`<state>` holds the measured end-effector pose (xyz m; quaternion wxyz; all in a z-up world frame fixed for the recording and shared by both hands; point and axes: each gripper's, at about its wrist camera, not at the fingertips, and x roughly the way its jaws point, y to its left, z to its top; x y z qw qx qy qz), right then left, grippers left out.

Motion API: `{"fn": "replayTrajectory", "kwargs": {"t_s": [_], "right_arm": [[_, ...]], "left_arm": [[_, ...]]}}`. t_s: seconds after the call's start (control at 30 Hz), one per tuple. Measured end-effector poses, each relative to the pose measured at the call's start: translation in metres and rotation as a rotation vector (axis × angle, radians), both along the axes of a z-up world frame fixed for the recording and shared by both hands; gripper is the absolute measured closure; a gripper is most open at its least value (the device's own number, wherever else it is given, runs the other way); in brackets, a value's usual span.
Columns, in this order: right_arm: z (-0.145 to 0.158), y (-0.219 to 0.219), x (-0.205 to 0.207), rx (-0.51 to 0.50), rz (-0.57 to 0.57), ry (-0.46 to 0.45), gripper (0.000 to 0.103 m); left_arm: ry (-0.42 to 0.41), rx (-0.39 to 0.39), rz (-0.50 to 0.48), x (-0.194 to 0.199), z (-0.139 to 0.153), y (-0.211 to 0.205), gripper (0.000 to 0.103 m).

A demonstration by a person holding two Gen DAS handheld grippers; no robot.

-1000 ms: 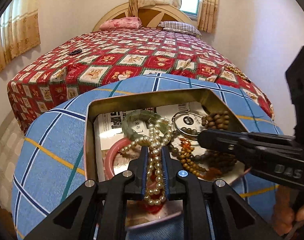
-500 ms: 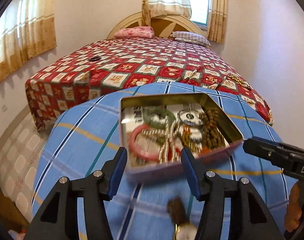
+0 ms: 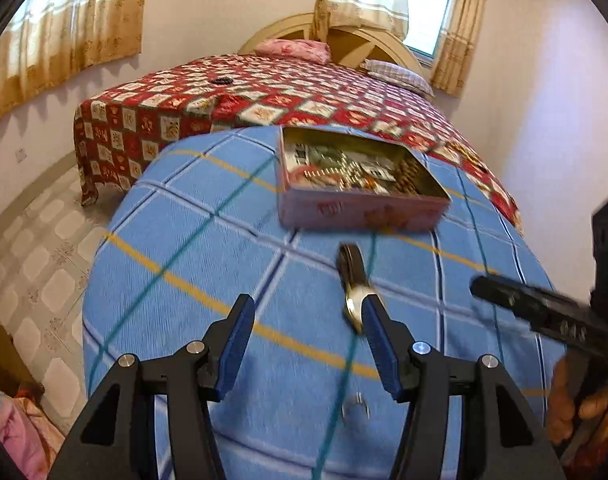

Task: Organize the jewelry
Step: 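Grasp the silver ring with the left gripper while the right gripper grasps the gold watch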

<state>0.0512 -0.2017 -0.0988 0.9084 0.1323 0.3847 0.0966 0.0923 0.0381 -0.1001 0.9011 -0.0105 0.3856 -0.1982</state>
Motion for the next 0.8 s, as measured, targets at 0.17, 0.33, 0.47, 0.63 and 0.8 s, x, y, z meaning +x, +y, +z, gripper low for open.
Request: {"fn": "replayTrajectory", "kwargs": {"t_s": [0.17,0.33,0.47,0.63,0.8], "right_arm": [[0.003,0.008,-0.010,-0.016,0.017,-0.012,0.050],[0.005,0.018,-0.017,-0.050,0.026,-0.029,0.050],[0.007,0.023,-0.023,-0.068,0.035,-0.045,0.050],[0.006,0.024,-0.024,-0.065,0.042,-0.047,0.050],[0.003,0.026,-0.023,-0.059,0.048,-0.035,0.050]], "left_arm": [[0.018,0.019,-0.031,-0.026,-0.010,-0.001,0.047],[0.031,0.056,-0.076,-0.035,-0.022,-0.016,0.047],[0.076,0.051,-0.072,-0.033,-0.033,-0.018,0.047],[0.077,0.082,-0.064,-0.037,-0.039,-0.022,0.048],[0.060,0.121,-0.071,-0.038,-0.042,-0.026,0.069]]}}
